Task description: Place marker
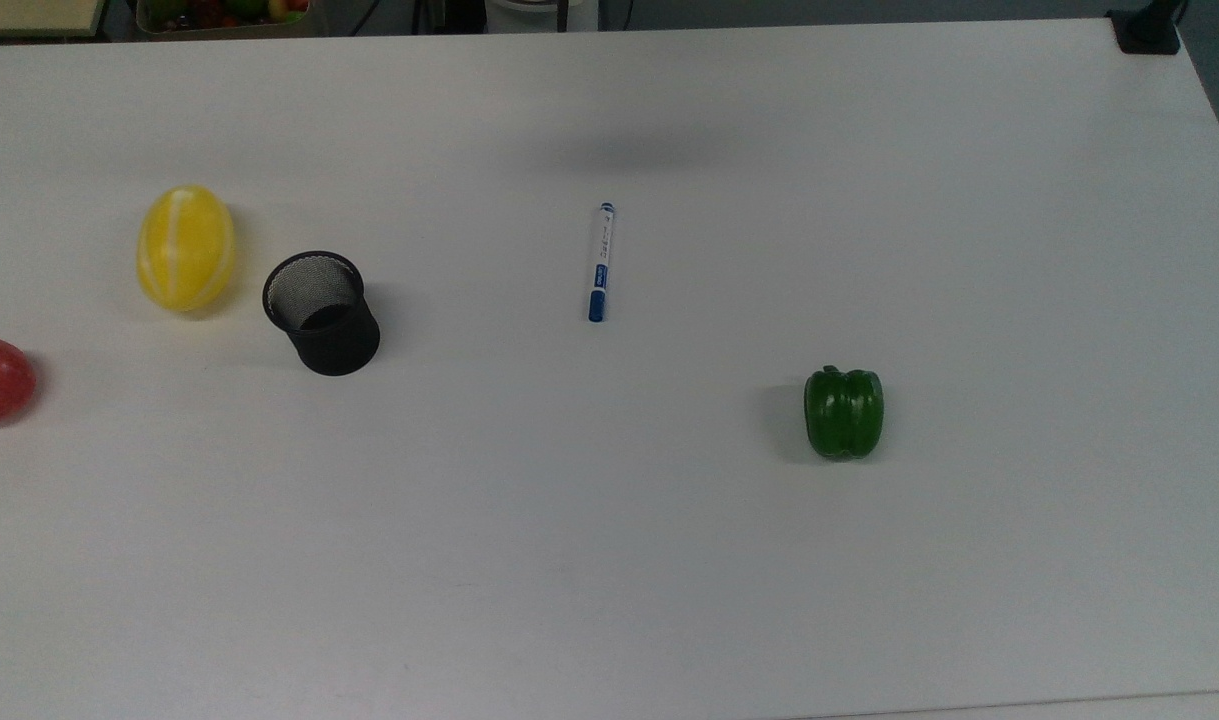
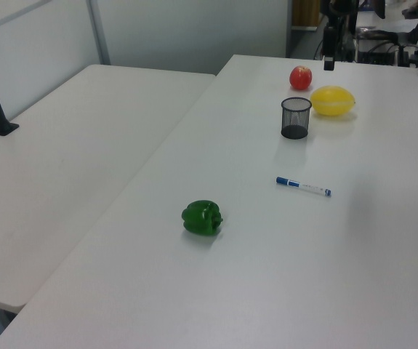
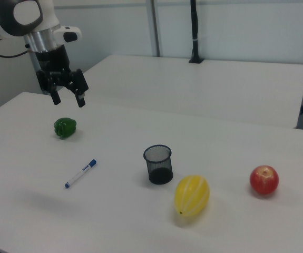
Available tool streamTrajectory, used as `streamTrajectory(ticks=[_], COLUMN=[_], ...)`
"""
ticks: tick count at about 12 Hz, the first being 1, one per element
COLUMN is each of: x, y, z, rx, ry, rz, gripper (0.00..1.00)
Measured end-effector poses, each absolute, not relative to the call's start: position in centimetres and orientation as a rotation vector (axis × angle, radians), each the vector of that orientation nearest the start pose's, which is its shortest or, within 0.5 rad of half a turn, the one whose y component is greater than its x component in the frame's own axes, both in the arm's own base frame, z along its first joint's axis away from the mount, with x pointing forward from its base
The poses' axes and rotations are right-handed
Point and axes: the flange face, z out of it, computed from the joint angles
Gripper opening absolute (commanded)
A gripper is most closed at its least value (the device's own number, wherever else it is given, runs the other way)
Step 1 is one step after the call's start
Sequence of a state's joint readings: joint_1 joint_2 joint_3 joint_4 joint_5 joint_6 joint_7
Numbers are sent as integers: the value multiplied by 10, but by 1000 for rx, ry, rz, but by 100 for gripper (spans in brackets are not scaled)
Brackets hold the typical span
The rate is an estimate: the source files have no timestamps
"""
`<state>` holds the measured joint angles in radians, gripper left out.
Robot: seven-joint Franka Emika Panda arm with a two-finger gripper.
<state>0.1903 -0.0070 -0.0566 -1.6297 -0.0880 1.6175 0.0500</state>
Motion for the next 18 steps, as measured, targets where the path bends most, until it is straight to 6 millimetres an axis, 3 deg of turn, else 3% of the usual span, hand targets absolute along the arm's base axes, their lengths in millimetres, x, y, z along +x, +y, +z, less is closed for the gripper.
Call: streamTrajectory(ticks=[9, 14, 18], x=[555, 572, 580], y=[69, 100, 104], z=[595, 535, 472], rx=[-3223, -3183, -3189], ry=[-160, -210, -108], rz=[4, -21, 1], gripper=[100, 100, 100])
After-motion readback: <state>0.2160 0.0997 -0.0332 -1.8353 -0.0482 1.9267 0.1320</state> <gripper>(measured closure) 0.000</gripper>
